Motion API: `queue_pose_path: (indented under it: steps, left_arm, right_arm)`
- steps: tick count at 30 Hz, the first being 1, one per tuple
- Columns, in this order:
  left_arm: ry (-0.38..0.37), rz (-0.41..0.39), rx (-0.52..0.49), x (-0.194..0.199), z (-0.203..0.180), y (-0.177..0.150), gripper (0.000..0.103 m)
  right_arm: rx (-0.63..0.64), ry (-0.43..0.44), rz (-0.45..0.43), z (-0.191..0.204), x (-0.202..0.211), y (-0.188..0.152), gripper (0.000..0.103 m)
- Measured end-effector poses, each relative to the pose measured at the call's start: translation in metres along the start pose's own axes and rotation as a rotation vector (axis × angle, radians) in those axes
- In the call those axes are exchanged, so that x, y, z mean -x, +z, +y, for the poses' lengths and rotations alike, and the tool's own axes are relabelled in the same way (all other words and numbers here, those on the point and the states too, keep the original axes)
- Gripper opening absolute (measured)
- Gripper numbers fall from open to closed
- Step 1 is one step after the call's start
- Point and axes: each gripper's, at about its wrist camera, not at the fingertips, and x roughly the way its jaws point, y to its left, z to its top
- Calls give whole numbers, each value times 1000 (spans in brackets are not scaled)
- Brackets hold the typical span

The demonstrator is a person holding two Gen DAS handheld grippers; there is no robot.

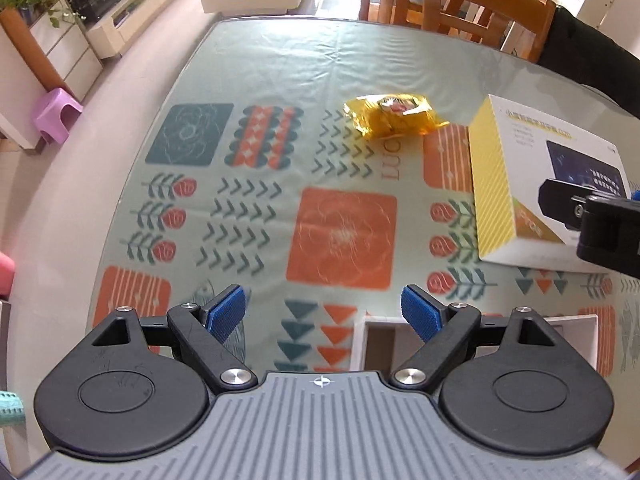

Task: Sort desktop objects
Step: 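Reach the right tool to the second yellow bread packet and close it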

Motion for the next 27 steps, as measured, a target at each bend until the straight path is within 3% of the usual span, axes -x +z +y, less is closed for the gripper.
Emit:
queue_pose_path:
  steps: [14,27]
  left_arm:
    - [-16,43,-44,-48,3,43,103]
    - [24,52,-26,-98,20,85,103]
  right_arm:
    - [42,-15,48,23,-75,52,103]
    - [92,82,109,44,-146,79,103]
